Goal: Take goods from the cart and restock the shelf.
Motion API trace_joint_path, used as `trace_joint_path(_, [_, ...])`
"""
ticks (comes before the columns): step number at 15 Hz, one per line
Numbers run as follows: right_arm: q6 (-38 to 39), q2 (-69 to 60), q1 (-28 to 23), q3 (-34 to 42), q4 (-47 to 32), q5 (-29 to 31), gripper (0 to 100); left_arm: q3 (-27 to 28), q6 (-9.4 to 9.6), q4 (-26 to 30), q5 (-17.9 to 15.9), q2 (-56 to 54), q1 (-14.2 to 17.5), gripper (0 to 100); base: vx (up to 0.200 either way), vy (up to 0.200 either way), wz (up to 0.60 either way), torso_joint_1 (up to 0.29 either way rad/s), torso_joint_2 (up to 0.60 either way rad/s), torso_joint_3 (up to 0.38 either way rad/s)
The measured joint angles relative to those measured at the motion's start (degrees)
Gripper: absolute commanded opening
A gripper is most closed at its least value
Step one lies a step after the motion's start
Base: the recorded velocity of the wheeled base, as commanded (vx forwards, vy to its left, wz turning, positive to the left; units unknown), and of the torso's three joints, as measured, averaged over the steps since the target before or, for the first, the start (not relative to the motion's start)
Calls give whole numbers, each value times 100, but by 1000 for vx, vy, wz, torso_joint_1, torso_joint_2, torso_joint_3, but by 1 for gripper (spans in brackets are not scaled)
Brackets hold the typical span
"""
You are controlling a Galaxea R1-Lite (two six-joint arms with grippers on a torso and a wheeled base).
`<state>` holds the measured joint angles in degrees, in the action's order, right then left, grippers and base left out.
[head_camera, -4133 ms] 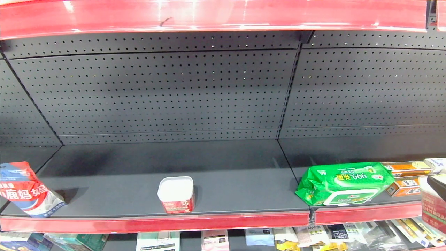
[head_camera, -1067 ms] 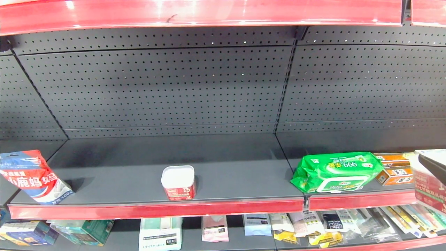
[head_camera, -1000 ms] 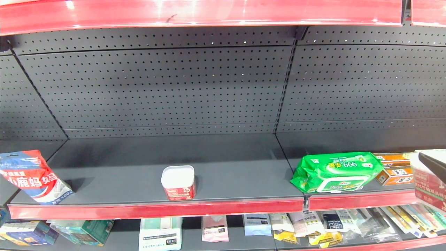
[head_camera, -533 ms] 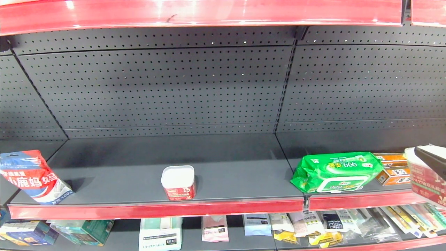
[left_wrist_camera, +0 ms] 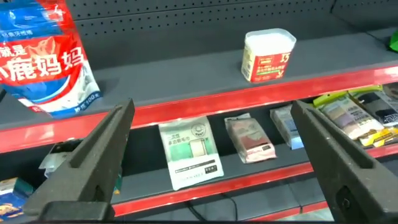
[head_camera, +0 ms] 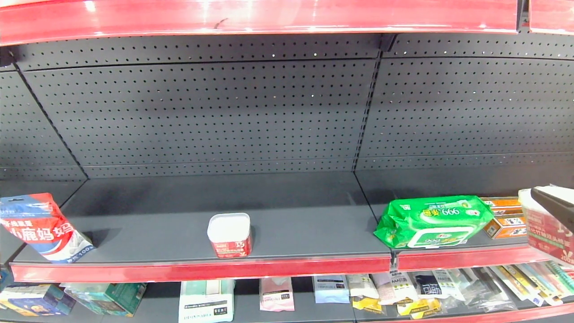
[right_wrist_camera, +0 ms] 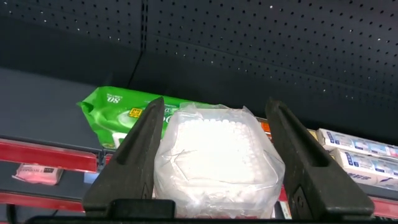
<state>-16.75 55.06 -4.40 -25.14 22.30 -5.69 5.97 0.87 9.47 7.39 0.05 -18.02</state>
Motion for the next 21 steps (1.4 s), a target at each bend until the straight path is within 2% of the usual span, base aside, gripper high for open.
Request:
trace_joint_path(8, [0, 30, 0, -5, -2, 0, 0, 0, -5, 0, 2, -2, 0, 100, 0, 0, 600, -1, 2, 2])
trace_joint_path(12, [-13, 94, 61, -68, -7, -38, 0, 2, -9, -1, -50, -2, 0, 100, 0, 0, 0, 0, 0, 0])
trace_joint_path(15, [33, 245, 315, -52, 9, -90, 0, -5, -18, -6, -197, -2, -2, 100, 0, 0, 0, 0, 0, 0])
trace_joint_path(17, [217, 455, 597, -29, 12, -88, 0, -30, -32, -67, -545, -2, 5, 100, 0, 0, 0, 0, 0, 0])
trace_joint_path(19, [332, 723, 809, -79, 72, -95, 0, -179, -29, -549, -1069, -2, 0, 100, 0, 0, 0, 0, 0, 0])
trace_joint_path(21, [492, 1056, 1005, -115, 280, -169, 0, -311, -2, -747, -1300, -2, 2, 100, 0, 0, 0, 0, 0, 0])
